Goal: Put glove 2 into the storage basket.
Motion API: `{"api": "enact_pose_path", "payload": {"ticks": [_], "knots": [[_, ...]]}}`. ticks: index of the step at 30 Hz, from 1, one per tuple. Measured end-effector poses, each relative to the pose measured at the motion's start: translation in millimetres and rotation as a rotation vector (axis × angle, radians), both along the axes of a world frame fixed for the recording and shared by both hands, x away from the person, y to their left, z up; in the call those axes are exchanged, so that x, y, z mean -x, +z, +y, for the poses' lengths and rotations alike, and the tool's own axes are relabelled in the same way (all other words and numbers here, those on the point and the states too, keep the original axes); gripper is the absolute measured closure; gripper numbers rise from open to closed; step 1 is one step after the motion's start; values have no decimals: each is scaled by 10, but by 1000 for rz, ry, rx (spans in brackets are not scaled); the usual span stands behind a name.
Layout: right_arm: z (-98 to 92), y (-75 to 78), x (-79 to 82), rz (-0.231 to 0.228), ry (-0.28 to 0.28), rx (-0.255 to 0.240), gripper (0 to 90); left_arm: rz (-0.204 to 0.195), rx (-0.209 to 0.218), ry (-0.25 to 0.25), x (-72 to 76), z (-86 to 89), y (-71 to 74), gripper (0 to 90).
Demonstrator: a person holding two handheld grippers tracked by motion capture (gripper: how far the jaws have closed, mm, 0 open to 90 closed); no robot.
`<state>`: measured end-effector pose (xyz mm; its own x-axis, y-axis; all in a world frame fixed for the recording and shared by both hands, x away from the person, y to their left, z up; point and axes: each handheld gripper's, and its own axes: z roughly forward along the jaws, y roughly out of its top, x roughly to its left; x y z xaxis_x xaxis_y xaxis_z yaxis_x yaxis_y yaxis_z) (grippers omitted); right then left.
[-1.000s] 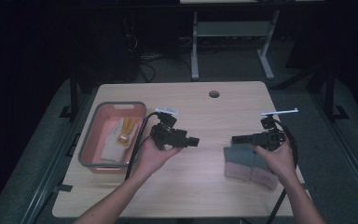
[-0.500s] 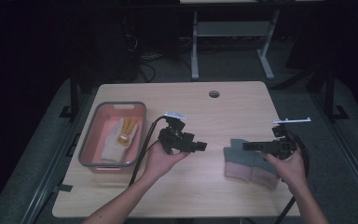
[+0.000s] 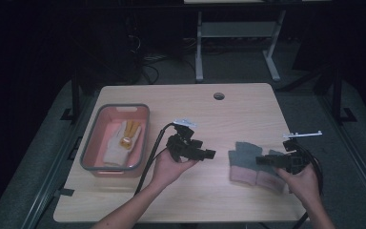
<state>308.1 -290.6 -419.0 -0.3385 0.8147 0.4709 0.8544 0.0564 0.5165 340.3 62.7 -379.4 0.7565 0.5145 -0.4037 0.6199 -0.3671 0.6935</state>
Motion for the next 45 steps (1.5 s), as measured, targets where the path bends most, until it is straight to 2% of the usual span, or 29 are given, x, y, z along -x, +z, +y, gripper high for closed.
{"api": "enact_pose_path", "payload": {"ticks": [10, 14, 20, 28, 34, 37, 45], "knots": [[-107, -136, 72, -2, -21, 83, 435, 2, 3, -6, 23, -36, -38, 280], [-126, -178, 88, 12, -38, 116, 444, 6, 0, -10, 22, -46, -57, 280], [-184, -218, 124, 11, -58, 184, 458, 8, 2, -11, 34, -58, -85, 280], [-176, -300, 151, -14, -52, 298, 518, 17, 4, -14, 37, -77, -124, 279], [-48, -311, 159, -47, -33, 424, 594, 15, 5, -14, 51, -82, -129, 279], [-35, -318, 159, -61, -30, 443, 637, 15, 9, -11, 66, -83, -144, 280], [-20, -321, 161, -69, -38, 436, 796, 28, 5, -9, 76, -79, -223, 280]]}}
